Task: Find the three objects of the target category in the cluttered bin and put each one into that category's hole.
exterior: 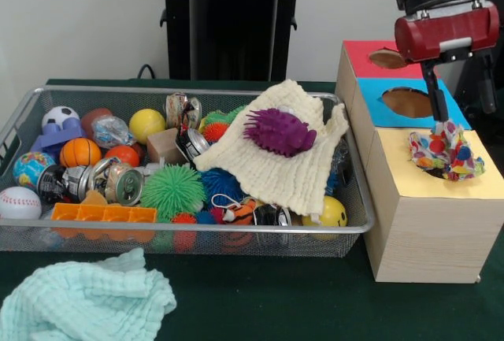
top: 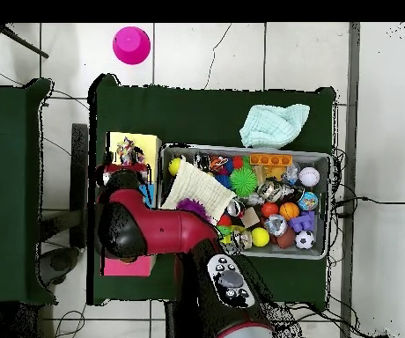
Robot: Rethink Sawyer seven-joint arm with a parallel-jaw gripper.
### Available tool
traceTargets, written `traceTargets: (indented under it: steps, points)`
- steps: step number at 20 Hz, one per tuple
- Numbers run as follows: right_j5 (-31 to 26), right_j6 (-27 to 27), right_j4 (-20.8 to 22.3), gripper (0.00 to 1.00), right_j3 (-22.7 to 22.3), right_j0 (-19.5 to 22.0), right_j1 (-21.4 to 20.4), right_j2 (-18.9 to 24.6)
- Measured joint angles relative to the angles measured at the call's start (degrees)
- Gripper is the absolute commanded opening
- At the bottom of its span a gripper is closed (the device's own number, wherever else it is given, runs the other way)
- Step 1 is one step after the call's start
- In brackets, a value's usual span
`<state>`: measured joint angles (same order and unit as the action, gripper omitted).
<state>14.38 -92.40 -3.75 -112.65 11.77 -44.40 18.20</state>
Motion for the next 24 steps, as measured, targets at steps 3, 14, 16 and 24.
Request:
traceTargets:
  steps: [3, 14, 16, 24]
  points:
    - [-2.2, 0.0, 0.0, 1.00, 0.0, 0.0, -2.4, 0.0]
    - [-5.3, 0.0, 0.0, 0.00, 0.1, 0.0, -5.9, 0.0]
    - [-5.3, 0.0, 0.0, 0.00, 0.1, -0.1, -6.0, -0.1]
    - [-5.3, 0.0, 0.0, 0.00, 0.6, -2.0, -5.7, -2.5]
